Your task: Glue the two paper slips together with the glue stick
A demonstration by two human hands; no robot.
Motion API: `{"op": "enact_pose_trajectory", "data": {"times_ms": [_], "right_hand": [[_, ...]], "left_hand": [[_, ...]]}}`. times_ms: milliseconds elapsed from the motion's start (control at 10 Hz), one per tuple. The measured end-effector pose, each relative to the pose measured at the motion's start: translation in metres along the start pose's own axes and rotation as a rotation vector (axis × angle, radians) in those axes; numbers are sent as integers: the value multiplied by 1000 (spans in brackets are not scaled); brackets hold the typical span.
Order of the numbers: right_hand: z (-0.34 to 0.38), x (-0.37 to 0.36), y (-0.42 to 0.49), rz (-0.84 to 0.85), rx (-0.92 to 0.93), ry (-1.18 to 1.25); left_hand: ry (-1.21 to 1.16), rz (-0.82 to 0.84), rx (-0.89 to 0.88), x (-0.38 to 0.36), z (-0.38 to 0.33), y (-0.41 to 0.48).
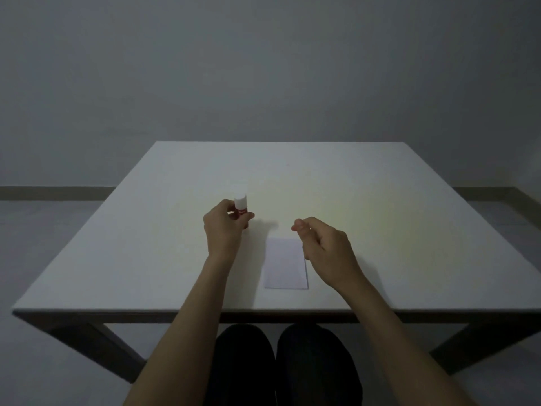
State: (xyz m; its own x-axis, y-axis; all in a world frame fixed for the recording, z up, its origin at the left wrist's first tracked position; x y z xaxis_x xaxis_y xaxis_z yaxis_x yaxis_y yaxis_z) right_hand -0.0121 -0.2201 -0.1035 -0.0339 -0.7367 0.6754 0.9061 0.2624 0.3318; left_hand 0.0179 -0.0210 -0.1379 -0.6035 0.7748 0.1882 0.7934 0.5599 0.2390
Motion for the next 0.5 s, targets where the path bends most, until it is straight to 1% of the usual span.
{"op": "enact_pose_trajectory", "data": {"times_ms": [100, 200, 300, 400, 500], "right_hand": [[-1, -2, 1, -4, -1, -12], [-2, -5, 1, 20, -10, -27], [-8, -14, 3, 29, -27, -39], [-12, -24, 0, 54, -32, -120], [-4, -22, 20, 100, -45, -157]], "left_hand": [[11, 5, -26, 0, 4, 1], [69, 18, -19, 0, 8, 0], [243, 151, 48, 1, 20, 1], [276, 240, 65, 8, 16, -8], [271, 101, -94, 27, -15, 6]]}}
Point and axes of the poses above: each hand's wrist, its own y-axis towards the middle knuckle, its own x-axis out of the back of the hand, z = x × y, the point moved 1 cm from there along y, towards the middle knuckle, and after that the axes turned 9 degrees about -y, right-handed, at the moved point
